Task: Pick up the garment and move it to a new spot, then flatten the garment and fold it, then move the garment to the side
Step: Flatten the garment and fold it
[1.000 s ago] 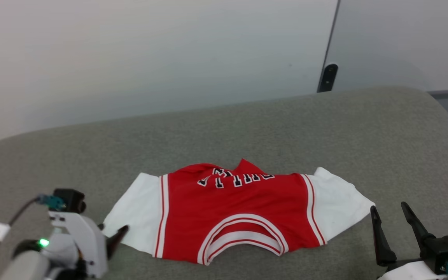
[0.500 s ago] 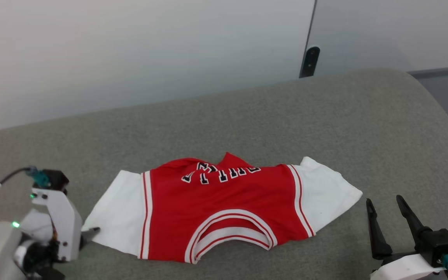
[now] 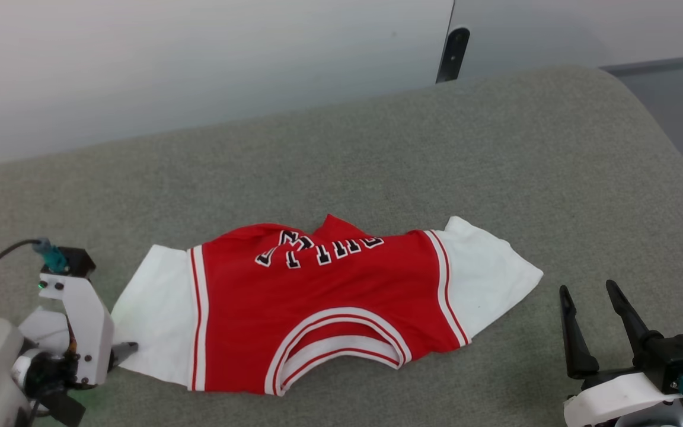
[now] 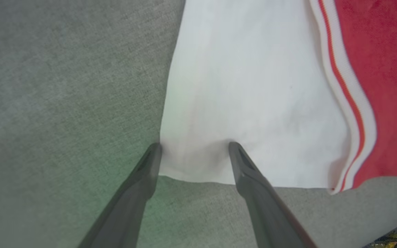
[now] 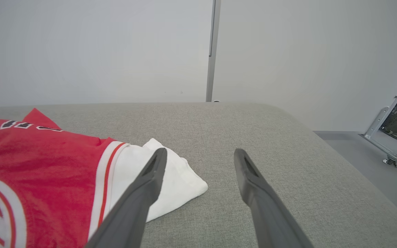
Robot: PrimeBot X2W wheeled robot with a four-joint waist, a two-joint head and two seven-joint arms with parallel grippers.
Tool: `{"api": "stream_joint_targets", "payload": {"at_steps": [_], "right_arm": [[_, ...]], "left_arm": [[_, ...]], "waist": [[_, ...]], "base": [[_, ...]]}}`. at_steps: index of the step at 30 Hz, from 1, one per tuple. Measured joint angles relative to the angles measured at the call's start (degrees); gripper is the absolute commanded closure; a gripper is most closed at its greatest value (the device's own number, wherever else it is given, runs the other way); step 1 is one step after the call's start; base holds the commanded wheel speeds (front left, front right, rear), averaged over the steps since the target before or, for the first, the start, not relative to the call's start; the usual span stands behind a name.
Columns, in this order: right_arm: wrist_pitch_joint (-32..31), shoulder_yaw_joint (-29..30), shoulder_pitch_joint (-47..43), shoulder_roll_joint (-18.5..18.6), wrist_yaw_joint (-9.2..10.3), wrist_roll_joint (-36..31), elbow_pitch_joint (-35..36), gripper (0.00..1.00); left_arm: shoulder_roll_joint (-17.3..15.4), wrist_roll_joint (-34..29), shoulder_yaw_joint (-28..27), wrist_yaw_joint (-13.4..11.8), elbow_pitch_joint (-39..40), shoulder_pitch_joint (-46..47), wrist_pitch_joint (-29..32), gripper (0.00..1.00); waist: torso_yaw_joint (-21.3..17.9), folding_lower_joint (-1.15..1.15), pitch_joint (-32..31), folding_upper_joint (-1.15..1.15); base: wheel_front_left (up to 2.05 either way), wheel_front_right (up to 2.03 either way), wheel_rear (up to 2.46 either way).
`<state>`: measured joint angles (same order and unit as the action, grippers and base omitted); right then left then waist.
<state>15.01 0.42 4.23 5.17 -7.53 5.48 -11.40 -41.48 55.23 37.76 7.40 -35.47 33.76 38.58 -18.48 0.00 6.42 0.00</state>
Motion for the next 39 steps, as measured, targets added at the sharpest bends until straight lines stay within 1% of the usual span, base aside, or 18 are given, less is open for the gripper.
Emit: {"api": "stream_joint_targets", "payload": {"at_steps": [8, 11, 18, 19, 20, 21, 22, 27, 33, 39], "right_arm": [[-0.01, 0.22, 0.90, -0.20, 0.00, -0.04, 0.12, 0.00], [0.00, 0.25, 0.97, -0.24, 0.00, -0.14, 0.14, 0.00], [-0.01, -0.34, 1.66, -0.16, 0.00, -0.14, -0.08, 0.00], [-0.01, -0.47, 1.80, -0.02, 0.00, -0.14, -0.21, 0.00], [-0.01, -0.62, 2.08, 0.18, 0.00, -0.14, -0.31, 0.00], [-0.15, -0.85, 2.35, 0.41, 0.00, -0.11, -0.34, 0.00], [-0.48, -1.13, 2.50, 0.65, 0.00, 0.03, -0.40, 0.00], [-5.31, -3.66, 4.08, 2.99, 0.00, 2.23, -1.55, 0.00], [-14.33, -7.97, 9.06, 8.53, 0.00, 7.67, -3.63, 0.00], [-26.27, -15.93, 15.80, 15.51, 0.00, 14.27, -6.08, 0.00]], "left_arm": [[-0.36, 0.85, 3.67, 0.20, -3.08, 2.83, 0.24, 0.00], [0.13, 0.73, 4.52, 0.29, -5.34, 4.09, 0.27, 0.00], [2.60, 1.91, 4.88, 0.43, -9.47, 6.21, 1.65, 0.00], [2.92, 2.33, 4.89, 0.41, -9.78, 6.40, 1.99, 0.35], [3.18, 2.43, 4.93, 0.35, -10.00, 6.61, 2.30, 0.60], [3.43, 2.57, 5.02, 0.32, -10.14, 6.81, 2.57, 0.88], [3.58, 2.93, 5.03, 0.19, -10.28, 6.95, 2.80, 1.00], [4.36, 3.27, 5.44, 0.16, -10.95, 7.25, 3.20, 1.00], [4.83, 3.36, 5.84, 0.19, -11.12, 8.37, 3.26, 1.00], [5.54, 3.71, 6.31, 0.19, -11.11, 9.19, 2.75, 1.00]], "waist": [[-0.25, 0.00, 1.75, 0.00], [-0.04, 0.00, 2.12, 0.00], [0.79, 0.00, 2.64, 0.00], [0.93, 0.00, 2.64, 0.00], [1.09, 0.00, 2.64, 0.00], [1.24, 0.00, 2.63, 0.00], [1.39, 0.00, 2.61, 0.00], [2.13, 0.00, 2.69, 0.00], [2.84, 0.00, 3.47, 0.00], [3.95, 0.00, 4.18, 0.00]], "base": [[0.00, 0.00, 0.00], [0.00, 0.00, 0.00], [0.00, 0.00, 0.00], [0.00, 0.00, 0.00], [0.00, 0.00, 0.00], [0.00, 0.00, 0.00], [0.00, 0.00, 0.00], [0.00, 0.00, 0.00], [0.00, 0.00, 0.00], [0.00, 0.00, 0.00]]}}
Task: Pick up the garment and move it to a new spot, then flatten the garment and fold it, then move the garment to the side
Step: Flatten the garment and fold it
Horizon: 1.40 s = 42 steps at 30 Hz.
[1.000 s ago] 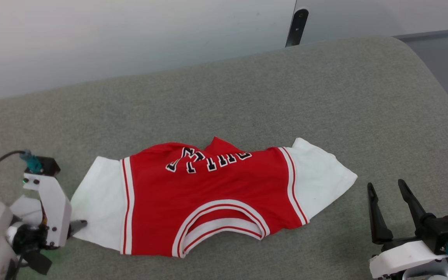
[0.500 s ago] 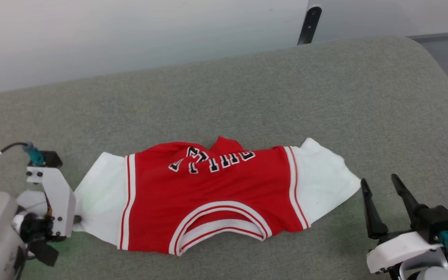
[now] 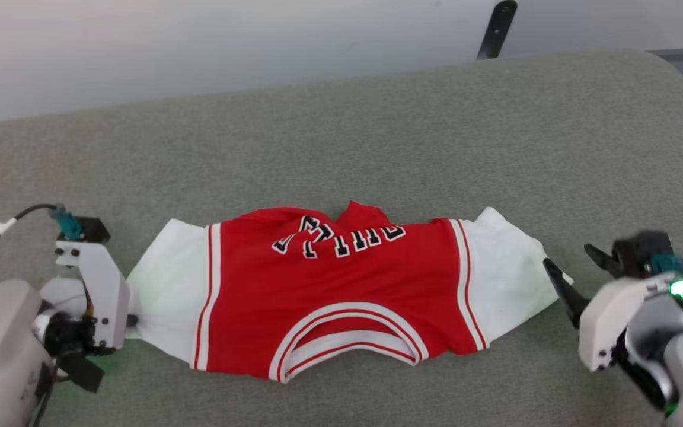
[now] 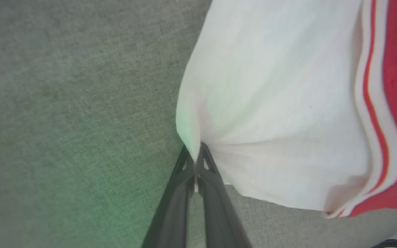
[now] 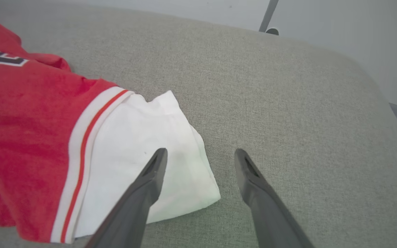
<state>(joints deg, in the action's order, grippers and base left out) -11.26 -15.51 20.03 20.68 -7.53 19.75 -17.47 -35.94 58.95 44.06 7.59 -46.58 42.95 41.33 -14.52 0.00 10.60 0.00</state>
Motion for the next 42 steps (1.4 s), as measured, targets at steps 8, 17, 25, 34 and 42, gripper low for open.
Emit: {"api": "stream_joint_targets", "payload": {"at_steps": [8, 17, 25, 34, 42], "right_arm": [[-14.99, -10.16, 7.20, 8.01, 0.00, 8.64, -4.10, 0.00], [-21.02, -16.74, 12.84, 10.65, 0.00, 15.73, -9.81, 0.00], [-22.41, -19.68, 18.06, 10.21, 0.00, 18.70, -16.53, 0.00], [-28.19, -20.86, 22.14, 9.36, 0.00, 24.54, -21.94, 0.45], [-31.14, -21.83, 23.30, 9.66, 0.02, 27.72, -22.59, 1.00]], "left_arm": [[1.32, 0.63, 1.13, -0.09, 0.59, 0.71, -0.85, 1.00], [1.60, 1.55, 2.83, -0.10, 2.15, 2.33, -1.08, 1.00], [1.29, 2.72, 3.71, 0.07, 3.10, 4.27, -1.07, 1.00], [1.54, 4.67, 4.45, 0.44, 2.64, 5.96, -1.33, 1.00], [2.30, 7.13, 4.74, 0.37, 0.77, 6.01, -1.76, 1.00]], "waist": [[1.91, 0.00, -0.08, 0.00], [3.81, 0.00, 1.41, 0.00], [4.78, 0.00, 4.27, 0.00], [5.87, 0.00, 6.23, 0.00], [6.32, 0.00, 4.75, 0.00]], "base": [[0.00, 0.00, 0.00], [0.00, 0.00, 0.00], [0.00, 0.00, 0.00], [0.00, 0.00, 0.00], [0.00, 0.00, 0.00]]}}
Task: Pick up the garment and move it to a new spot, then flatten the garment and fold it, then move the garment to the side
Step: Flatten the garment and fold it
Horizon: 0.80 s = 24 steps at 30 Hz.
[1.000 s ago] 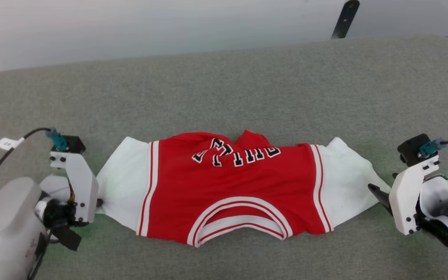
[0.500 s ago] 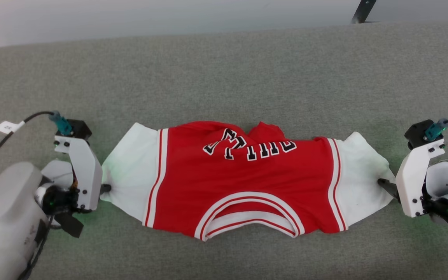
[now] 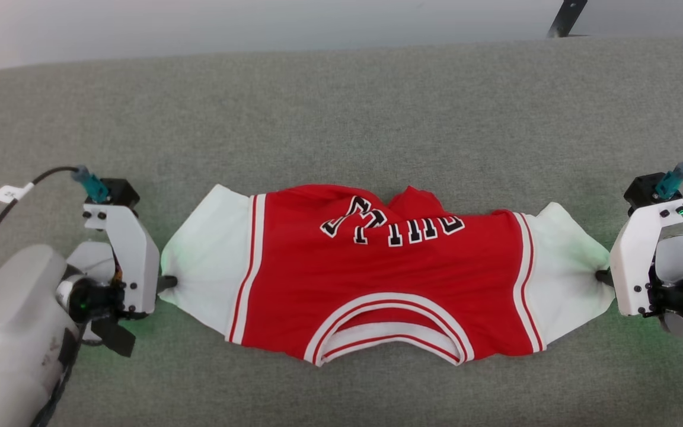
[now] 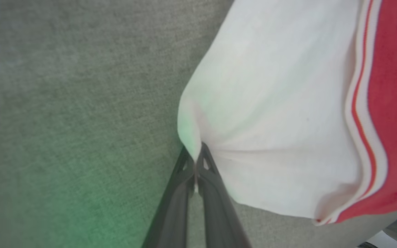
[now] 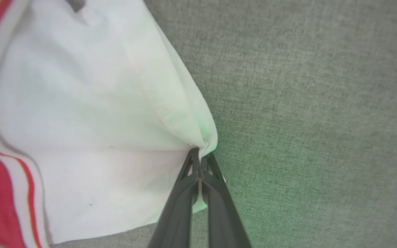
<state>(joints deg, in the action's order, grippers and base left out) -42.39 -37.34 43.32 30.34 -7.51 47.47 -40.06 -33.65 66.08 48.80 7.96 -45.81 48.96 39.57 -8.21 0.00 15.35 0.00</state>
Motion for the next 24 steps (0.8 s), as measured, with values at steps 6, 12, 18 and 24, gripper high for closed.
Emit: {"api": "stream_joint_targets", "payload": {"at_steps": [6, 12, 18, 24], "right_arm": [[1.74, 0.19, -0.12, 0.10, 0.00, 2.22, 1.22, 1.00], [7.44, 1.74, 0.77, -0.79, -0.01, 2.60, 2.72, 1.00], [12.01, 2.33, 3.30, -2.27, -0.01, 0.89, 1.08, 1.00], [15.59, 2.54, 9.05, -4.26, -0.01, -2.87, -2.26, 1.00]], "left_arm": [[0.29, 0.45, 0.60, -0.15, -1.57, 0.24, -0.23, 1.00], [0.91, -0.52, 0.86, -0.85, -4.78, 1.73, -1.34, 1.00], [2.92, -1.66, 1.22, -0.96, -7.17, 4.65, -3.22, 1.00], [4.45, -3.01, 2.05, -0.90, -9.38, 8.90, -2.97, 1.00]], "waist": [[0.33, 0.00, -2.45, 0.00], [0.82, 0.00, -5.73, 0.00], [1.41, 0.00, -10.02, 0.00], [2.14, 0.00, -14.62, 0.00]], "base": [[0.00, 0.00, 0.00], [0.00, 0.00, 0.00], [0.00, 0.00, 0.00], [0.00, 0.00, 0.00]]}}
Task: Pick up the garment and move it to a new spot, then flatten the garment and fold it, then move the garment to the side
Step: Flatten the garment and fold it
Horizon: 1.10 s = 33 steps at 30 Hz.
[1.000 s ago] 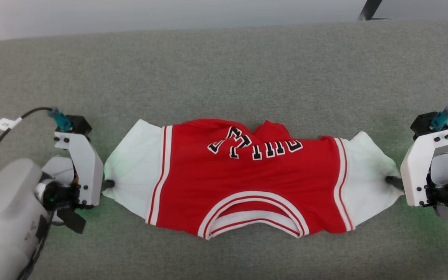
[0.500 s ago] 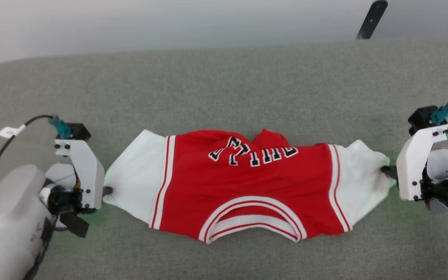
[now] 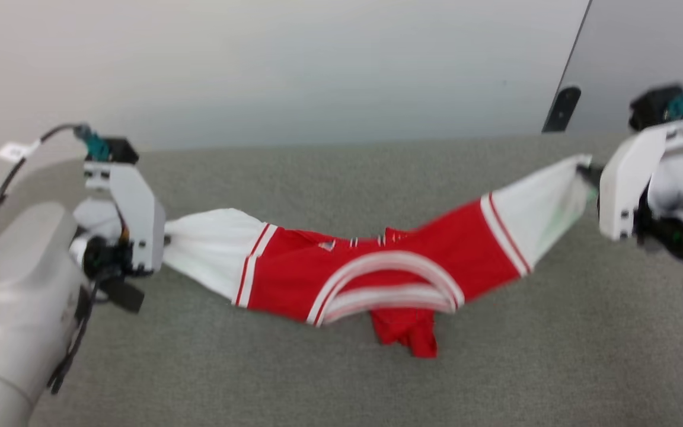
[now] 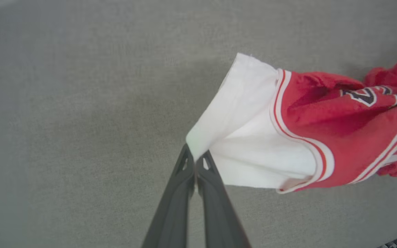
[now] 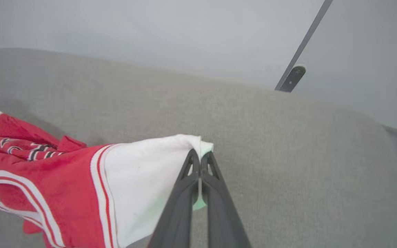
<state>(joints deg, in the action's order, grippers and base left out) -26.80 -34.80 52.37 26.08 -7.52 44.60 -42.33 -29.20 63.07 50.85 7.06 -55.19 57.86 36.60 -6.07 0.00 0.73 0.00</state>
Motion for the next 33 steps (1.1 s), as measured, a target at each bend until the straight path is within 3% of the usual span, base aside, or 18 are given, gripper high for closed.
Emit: {"api": "stream_joint_targets", "payload": {"at_steps": [11, 21, 33], "right_arm": [[7.06, 2.33, 12.89, -6.97, 0.00, -5.48, -10.24, 1.00], [15.22, 2.87, 22.52, -12.37, -0.01, -10.54, -19.71, 1.00], [24.48, 3.16, 30.88, -18.96, -0.01, -14.69, -28.41, 1.00]], "left_arm": [[3.39, -1.74, 0.00, -0.01, -4.44, 10.63, -1.72, 1.00], [5.08, -3.41, -0.68, -1.85, -10.70, 19.70, -5.37, 1.00], [8.59, -4.03, -1.56, -2.59, -15.04, 25.55, -13.24, 1.00]], "waist": [[1.73, 0.00, -5.10, 0.00], [2.15, 0.00, -6.57, 0.00], [2.59, 0.00, -6.99, 0.00]], "base": [[0.00, 0.00, 0.00], [0.00, 0.00, 0.00], [0.00, 0.00, 0.00]]}}
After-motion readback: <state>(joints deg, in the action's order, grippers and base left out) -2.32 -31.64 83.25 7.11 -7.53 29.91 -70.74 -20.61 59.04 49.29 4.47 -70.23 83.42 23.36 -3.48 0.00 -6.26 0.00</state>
